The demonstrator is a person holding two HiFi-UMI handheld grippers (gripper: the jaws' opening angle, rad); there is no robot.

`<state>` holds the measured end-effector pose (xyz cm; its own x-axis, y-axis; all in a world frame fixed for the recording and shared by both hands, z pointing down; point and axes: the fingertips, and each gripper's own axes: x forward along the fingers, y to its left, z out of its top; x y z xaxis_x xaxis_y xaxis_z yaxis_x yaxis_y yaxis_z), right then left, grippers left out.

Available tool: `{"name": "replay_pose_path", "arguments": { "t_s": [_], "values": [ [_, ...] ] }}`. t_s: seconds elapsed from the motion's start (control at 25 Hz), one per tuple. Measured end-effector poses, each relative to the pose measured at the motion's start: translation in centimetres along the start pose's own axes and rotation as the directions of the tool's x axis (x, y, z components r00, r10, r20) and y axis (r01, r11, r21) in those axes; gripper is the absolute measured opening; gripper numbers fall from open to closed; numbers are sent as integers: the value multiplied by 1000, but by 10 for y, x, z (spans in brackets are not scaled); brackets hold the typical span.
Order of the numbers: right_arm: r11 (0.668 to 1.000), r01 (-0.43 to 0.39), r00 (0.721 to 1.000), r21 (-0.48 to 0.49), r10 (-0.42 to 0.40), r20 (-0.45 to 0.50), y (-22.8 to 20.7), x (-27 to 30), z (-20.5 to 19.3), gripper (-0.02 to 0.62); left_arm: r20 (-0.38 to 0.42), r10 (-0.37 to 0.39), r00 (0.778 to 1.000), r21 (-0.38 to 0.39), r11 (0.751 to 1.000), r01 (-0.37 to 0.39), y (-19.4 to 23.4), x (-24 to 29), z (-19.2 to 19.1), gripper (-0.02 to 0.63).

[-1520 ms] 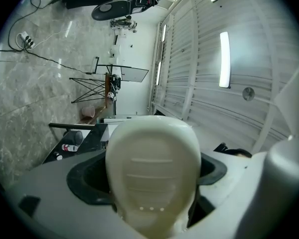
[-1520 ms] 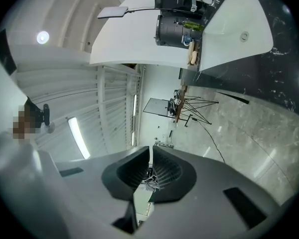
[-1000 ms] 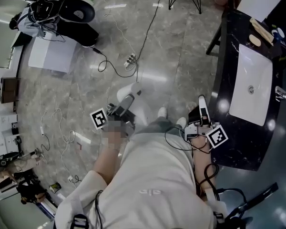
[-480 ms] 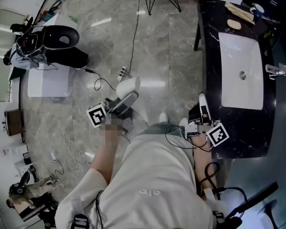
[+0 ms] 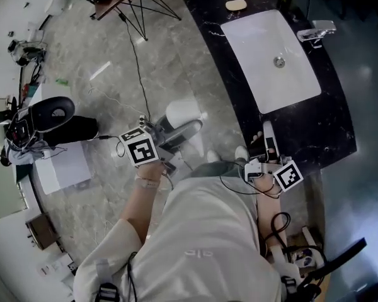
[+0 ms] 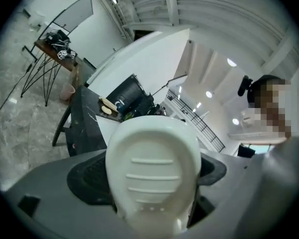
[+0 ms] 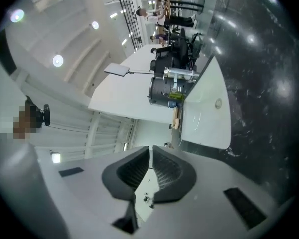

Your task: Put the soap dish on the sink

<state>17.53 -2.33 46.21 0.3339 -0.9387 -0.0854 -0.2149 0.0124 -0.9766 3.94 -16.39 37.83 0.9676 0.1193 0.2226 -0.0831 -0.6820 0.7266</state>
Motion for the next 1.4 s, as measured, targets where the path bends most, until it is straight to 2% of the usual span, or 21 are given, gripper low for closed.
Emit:
{"name": "replay_pose_path", "arguments": {
  "t_s": [0.12,0.24,0.4,0.52,0.68,0.8,0.88,1.0,1.08,1.12,1.24,1.28,1.32,1.36,1.4],
  "values": [
    [999,36,995,-5,-35,94,-9,-30,26,35,-122,11,993,96,995,0,-4,41,-24,476],
    [997,73,979,-7,-70,189,-14,-60,47,35,-270,53,961,214,977,6,-8,76,-55,476],
    [992,127,952,7,-124,279,-30,-101,66,35,-431,111,895,345,937,50,-15,114,-103,476],
    [986,165,923,18,-161,350,-41,-135,80,35,-522,158,838,441,891,107,-20,139,-138,476],
    [976,216,873,41,-211,440,-52,-183,89,35,-608,218,763,527,830,183,-21,164,-181,476],
    [966,250,837,62,-248,489,-64,-214,91,35,-642,268,718,584,778,232,-18,180,-211,476],
    [959,271,811,81,-273,518,-75,-234,89,35,-644,324,693,650,709,272,-12,189,-230,476],
    [950,293,773,109,-302,558,-88,-259,86,35,-615,406,676,754,554,353,0,203,-254,476],
    [946,298,747,128,-315,586,-93,-273,82,35,-595,442,671,794,451,408,3,212,-265,476],
    [943,301,734,138,-322,598,-95,-279,80,35,-578,460,674,813,391,431,3,216,-269,476],
    [937,310,711,159,-340,615,-101,-297,76,35,-488,516,703,863,168,476,4,229,-277,476],
    [936,311,707,163,-343,619,-103,-302,76,35,-463,527,713,868,105,486,3,232,-280,476],
    [936,310,702,167,-344,623,-104,-306,76,35,-451,532,717,865,63,498,2,234,-282,476],
    [936,309,697,170,-344,629,-105,-309,76,35,-448,533,717,860,38,509,0,235,-283,476],
    [936,307,693,172,-344,634,-104,-312,77,35,-448,531,719,856,23,517,-1,236,-283,476]
  ]
}}
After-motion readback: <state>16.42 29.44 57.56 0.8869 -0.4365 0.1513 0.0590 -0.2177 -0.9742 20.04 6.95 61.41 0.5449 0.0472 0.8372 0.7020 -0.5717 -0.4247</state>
